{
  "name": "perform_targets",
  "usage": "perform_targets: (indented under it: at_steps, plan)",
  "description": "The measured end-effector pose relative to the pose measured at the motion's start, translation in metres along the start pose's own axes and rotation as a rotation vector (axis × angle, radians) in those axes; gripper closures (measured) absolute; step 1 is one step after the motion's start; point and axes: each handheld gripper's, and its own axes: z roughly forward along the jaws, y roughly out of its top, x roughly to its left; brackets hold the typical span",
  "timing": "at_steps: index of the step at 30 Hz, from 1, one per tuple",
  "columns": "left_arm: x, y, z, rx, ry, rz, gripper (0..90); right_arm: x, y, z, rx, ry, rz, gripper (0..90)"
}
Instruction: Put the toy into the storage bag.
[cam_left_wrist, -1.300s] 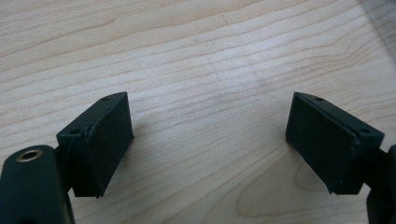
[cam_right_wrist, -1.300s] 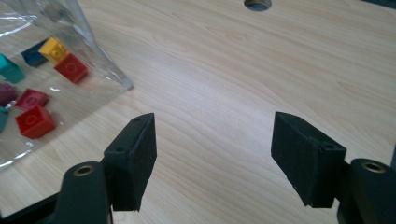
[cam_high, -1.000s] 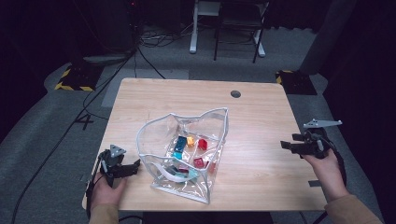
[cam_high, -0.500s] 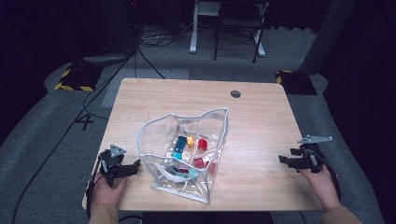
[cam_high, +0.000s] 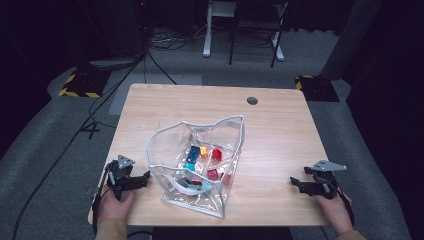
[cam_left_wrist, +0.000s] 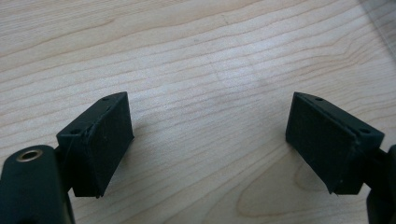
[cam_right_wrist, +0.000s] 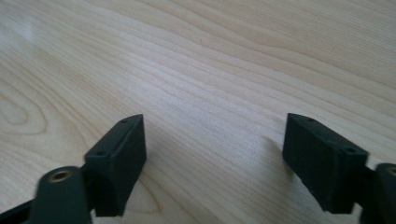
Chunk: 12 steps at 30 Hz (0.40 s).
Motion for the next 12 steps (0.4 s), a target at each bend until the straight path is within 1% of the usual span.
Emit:
perform_targets:
  at_steps: [2,3,4,12]
  plan:
    - [0.0,0.0,0.0,0.0,0.0,0.0,15.1,0.0009,-0.003,0.002,-0.025,-0.008,0.022,15.9]
    - [0.0,0.0,0.0,0.0,0.0,0.0,15.1,0.0012,-0.0028,0.0024,-0.021,-0.003,0.016,14.2]
    - [-0.0001,0.0,0.0,0.0,0.0,-0.001,15.1,0.0015,-0.0027,0.0026,-0.018,-0.001,0.012,13.9]
    - [-0.0003,-0.0001,0.0001,-0.001,-0.001,-0.004,15.1,0.0018,-0.0031,0.0026,-0.019,-0.007,0.018,13.2]
